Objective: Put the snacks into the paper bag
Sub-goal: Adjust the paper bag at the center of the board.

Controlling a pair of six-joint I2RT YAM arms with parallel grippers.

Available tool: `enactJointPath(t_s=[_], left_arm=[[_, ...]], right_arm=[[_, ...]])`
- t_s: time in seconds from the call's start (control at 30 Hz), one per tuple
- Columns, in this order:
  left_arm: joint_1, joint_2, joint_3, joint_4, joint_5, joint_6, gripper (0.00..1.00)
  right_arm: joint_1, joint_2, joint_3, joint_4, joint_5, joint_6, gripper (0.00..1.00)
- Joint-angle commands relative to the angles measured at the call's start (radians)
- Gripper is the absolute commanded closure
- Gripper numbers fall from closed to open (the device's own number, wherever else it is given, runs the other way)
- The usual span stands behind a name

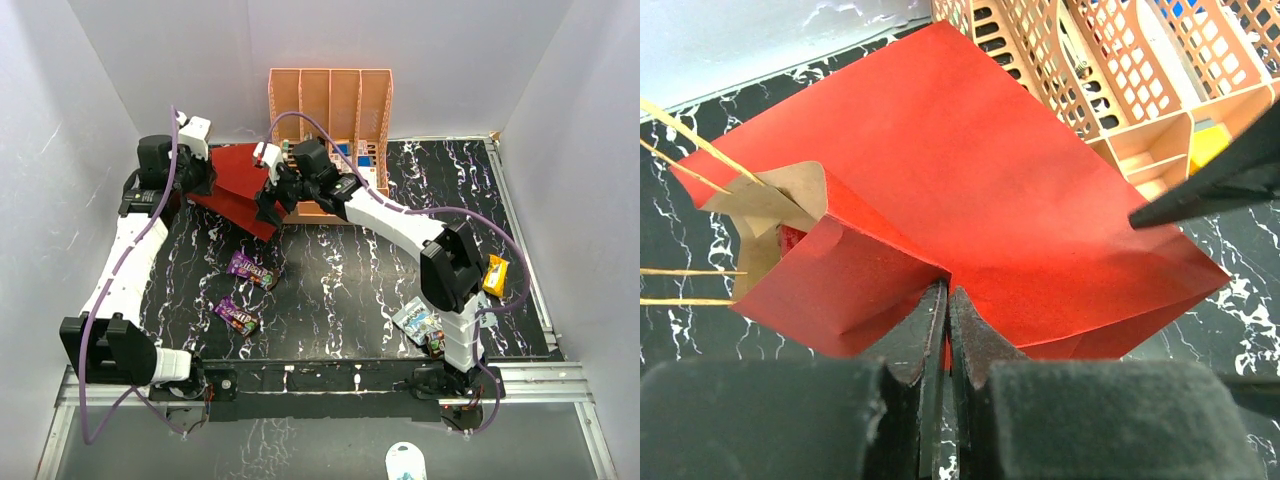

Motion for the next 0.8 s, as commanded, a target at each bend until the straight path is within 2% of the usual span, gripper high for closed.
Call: enactJointPath(t_s=[0.0,0.1,0.27,0.43,0.57,0.63,0.7,0.77], left_arm=[[-0.028,-0.068,-0.014,0.020,0.075,-0.043,1.00],[-0.030,-0.074,-0.022,0.013,0.080,-0.046,1.00],[-0.031,-0.089,-0.048,0.004,0.090,-0.075,1.00],[-0.033,-0.098,-0.078,-0.012,0.080,-0.112,1.00],[-0.032,-0.111,-0.101,-0.015,0.064,-0.120,1.00],[-0.032,-0.120,-0.105,-0.025,0.058,-0.121,1.00],[-0.031,-0.126,-0.099,-0.046,0.055,-0.120,0.92],[-0.031,-0.135,-0.083,-0.076,0.048,-0.119,0.76]], right_arm=[[0.018,0.041,0.094,0.056,0.071,-0.065,0.12],[0.026,0.067,0.115,0.064,0.085,-0.065,0.20],[0.025,0.094,0.122,0.073,0.093,-0.077,0.40],[0.027,0.103,0.117,0.073,0.090,-0.091,0.63],[0.026,0.098,0.100,0.075,0.090,-0.090,0.86],[0.026,0.092,0.090,0.080,0.092,-0.086,0.92],[0.026,0.087,0.080,0.083,0.095,-0.082,0.92],[0.026,0.085,0.076,0.084,0.096,-0.078,0.92]])
